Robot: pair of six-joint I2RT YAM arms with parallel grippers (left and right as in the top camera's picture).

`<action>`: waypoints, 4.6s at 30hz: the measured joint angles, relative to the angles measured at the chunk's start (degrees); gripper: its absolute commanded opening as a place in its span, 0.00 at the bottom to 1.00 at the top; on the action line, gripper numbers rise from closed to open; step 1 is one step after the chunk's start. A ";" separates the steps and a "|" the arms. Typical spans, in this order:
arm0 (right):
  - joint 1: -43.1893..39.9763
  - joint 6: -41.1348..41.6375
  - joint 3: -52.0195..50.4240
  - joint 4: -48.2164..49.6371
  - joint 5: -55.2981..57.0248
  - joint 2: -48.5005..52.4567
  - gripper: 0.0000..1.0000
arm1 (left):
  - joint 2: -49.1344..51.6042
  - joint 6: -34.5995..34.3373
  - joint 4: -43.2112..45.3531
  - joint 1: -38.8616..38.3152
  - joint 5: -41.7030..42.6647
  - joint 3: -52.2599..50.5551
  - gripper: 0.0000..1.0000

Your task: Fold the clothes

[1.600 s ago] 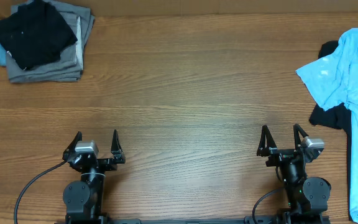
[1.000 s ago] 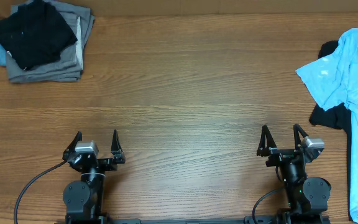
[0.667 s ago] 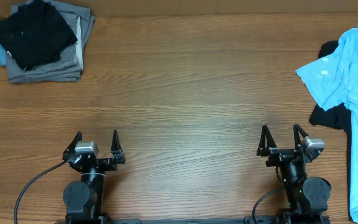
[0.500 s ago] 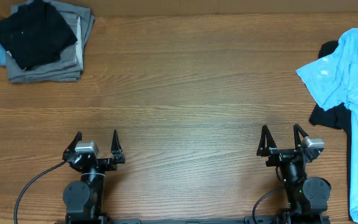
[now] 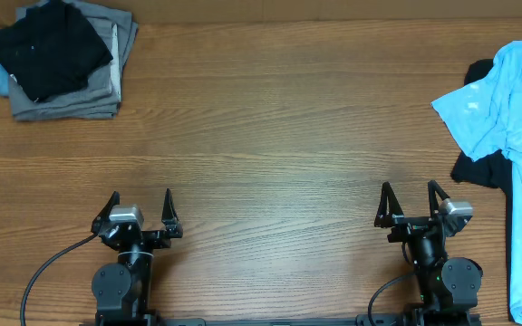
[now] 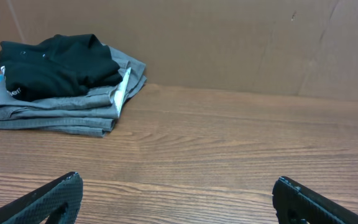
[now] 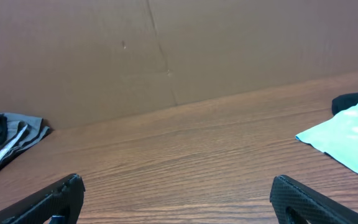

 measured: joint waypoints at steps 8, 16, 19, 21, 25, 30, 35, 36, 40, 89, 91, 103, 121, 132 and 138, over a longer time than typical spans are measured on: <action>0.00 0.02 0.00 0.00 0.02 0.00 1.00 | 0.00 0.00 0.00 0.00 0.00 0.00 1.00; 0.00 7.30 0.00 7.65 -10.56 -0.11 1.00 | 0.00 0.00 -0.02 0.00 0.00 0.00 1.00; 0.00 14.32 0.00 8.44 -20.02 -0.11 1.00 | 0.00 0.00 0.00 0.00 0.00 0.00 1.00; 0.00 18.40 0.00 8.81 -23.96 -0.11 1.00 | 0.00 0.00 -0.02 0.00 0.00 0.00 1.00; 0.00 24.48 0.00 15.89 -27.63 0.00 1.00 | 0.00 0.00 0.02 0.00 -0.02 0.00 1.00; 0.00 25.86 1.66 20.04 -24.96 0.02 1.00 | 0.00 0.00 -0.02 0.00 -0.02 0.00 1.00; 0.00 20.41 11.19 11.41 -18.84 6.23 1.00 | 0.00 0.00 -0.02 0.00 -0.20 0.00 1.00; 0.00 18.08 14.53 8.79 -16.98 9.40 1.00 | 0.00 0.00 -0.02 0.00 -0.22 0.00 1.00; 0.00 10.16 26.36 0.96 -6.97 25.57 1.00 | -0.04 0.02 -0.02 0.00 -0.42 0.00 1.00; -14.99 0.07 86.77 -22.18 11.80 123.40 0.93 | -0.09 0.02 -0.04 0.00 -0.42 0.00 1.00; -14.99 0.26 86.77 -21.86 11.80 123.69 0.93 | -0.09 0.02 -0.04 0.00 -0.42 0.00 1.00; -14.91 0.76 87.65 -20.76 13.33 126.42 0.77 | -0.09 0.02 -0.07 0.00 -0.42 0.00 1.00; -14.84 2.45 89.00 -22.75 15.10 126.99 0.04 | -0.09 0.02 -0.04 0.00 -0.42 0.00 1.00; -11.80 5.49 89.72 -27.45 11.91 112.69 0.04 | -0.09 0.02 -0.04 0.00 -0.42 0.00 1.00; -3.61 5.90 91.17 -25.14 9.86 100.61 0.04 | -0.09 0.02 -0.07 0.00 -0.42 0.00 1.00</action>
